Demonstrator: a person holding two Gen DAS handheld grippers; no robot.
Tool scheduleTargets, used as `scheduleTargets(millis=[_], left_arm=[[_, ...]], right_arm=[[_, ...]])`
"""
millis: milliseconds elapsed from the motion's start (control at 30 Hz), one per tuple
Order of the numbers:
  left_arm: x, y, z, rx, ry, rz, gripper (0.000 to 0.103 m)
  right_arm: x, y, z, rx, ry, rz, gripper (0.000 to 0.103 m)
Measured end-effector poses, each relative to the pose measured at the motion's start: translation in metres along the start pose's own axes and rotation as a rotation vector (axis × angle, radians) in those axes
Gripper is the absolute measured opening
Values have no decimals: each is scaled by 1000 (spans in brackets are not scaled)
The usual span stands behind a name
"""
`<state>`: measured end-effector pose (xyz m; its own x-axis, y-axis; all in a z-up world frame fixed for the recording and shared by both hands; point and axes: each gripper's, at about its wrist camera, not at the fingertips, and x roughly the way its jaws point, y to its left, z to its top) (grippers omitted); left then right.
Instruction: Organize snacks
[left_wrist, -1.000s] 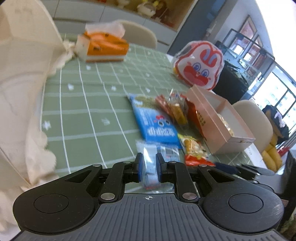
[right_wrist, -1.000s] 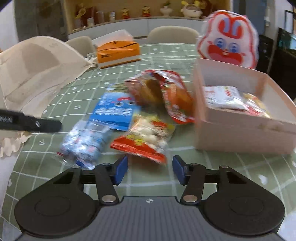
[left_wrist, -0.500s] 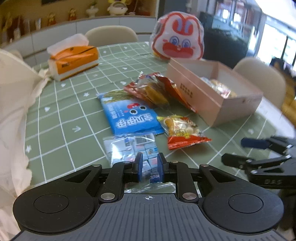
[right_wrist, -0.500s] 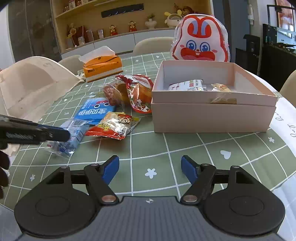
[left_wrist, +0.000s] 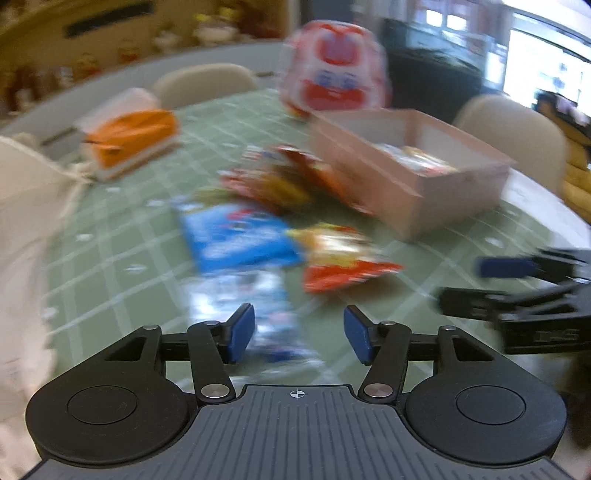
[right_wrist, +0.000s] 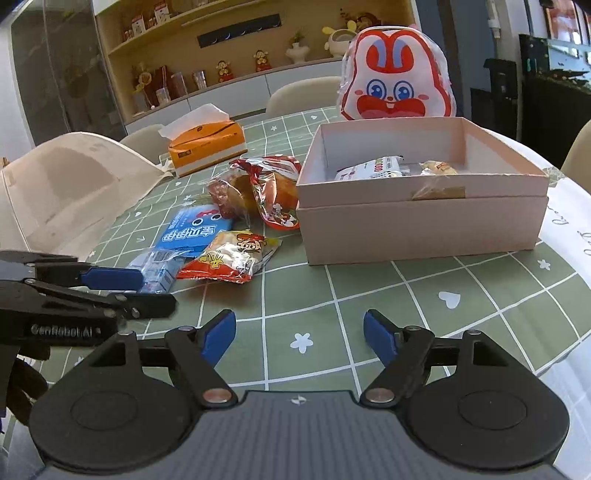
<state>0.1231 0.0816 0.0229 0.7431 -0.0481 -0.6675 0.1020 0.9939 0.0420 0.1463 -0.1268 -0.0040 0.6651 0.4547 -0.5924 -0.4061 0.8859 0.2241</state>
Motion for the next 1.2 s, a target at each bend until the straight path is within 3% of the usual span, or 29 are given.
scheduleTargets(millis=[67,167,400,600,733,900,1000,1200], left_arm=[[1,11,-1,-47,-12,55,58],[4,28,1,-149,-5,21,59],[16,11,4,10,-22,81,63],[11,13,-5,48,-22,125,63],[9,21,-8,21,-23,94,64],[12,20,-6,32,-16,49,81],[9,23,-9,42,-28,50,79],[11,41,-14,-30,-8,39,79]], right_arm=[[0,-1,0,6,-2,4,77],[0,-1,0,6,-1,4,77],[0,1,-1,-8,2,-5,78],[1,5,-1,-30,11,-12,80],[3,11,-1,-70,26,-32,83],[5,17,-1,-111,44,-46,86],[5,18,-2,-120,47,-53,86],[7,19,-2,-132,52,-58,87]])
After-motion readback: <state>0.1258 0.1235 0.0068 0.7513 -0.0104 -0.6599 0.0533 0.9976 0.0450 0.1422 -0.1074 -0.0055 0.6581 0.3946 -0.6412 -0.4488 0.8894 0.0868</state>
